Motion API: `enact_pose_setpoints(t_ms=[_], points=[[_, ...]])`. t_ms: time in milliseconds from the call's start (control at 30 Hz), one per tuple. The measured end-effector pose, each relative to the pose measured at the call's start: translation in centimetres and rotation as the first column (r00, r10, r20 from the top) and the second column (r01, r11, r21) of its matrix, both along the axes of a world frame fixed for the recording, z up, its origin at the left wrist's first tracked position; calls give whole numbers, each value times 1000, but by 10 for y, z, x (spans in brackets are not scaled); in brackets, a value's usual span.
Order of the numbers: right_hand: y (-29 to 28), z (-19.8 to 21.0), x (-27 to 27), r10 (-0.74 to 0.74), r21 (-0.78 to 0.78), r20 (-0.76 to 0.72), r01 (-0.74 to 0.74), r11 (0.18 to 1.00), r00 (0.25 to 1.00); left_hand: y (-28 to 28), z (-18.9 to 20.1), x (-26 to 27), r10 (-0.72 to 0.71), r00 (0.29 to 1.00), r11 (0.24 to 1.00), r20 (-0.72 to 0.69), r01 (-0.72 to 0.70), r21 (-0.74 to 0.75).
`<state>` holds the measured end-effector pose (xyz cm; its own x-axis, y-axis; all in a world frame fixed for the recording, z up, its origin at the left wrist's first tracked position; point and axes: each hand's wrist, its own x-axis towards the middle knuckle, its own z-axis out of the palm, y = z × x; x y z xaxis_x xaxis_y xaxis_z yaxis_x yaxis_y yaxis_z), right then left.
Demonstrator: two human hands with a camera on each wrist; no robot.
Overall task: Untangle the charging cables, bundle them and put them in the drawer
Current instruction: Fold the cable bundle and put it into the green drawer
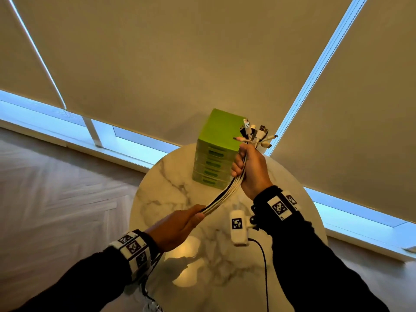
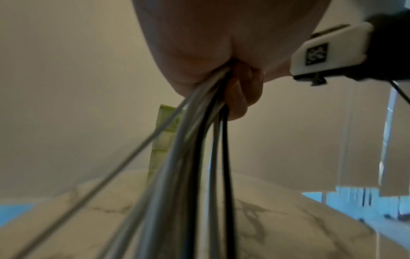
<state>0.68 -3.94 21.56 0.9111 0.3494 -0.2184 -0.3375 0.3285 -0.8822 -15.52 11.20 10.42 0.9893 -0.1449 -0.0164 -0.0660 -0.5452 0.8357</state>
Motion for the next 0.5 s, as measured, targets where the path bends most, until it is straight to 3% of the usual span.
enact_pose_setpoints(t_ms=[67,167,367,500], points=[[6,-4,2,11,7,-20,-11,1000,1000,-5,-1,-1,-76,997,995,-25,77,56],[8,-9,6,147,107,-142,-133,985,979,-6,-5,0,-111,991,992,-78,115,49],[3,-14,2,261,61,-163,-254,965,951,-2,5,10,-49,991,991,-124,34,-126],[4,-14,-6,273,39,-170,-271,962,947,-33,8,15,-172,923,941,-343,51,-336]])
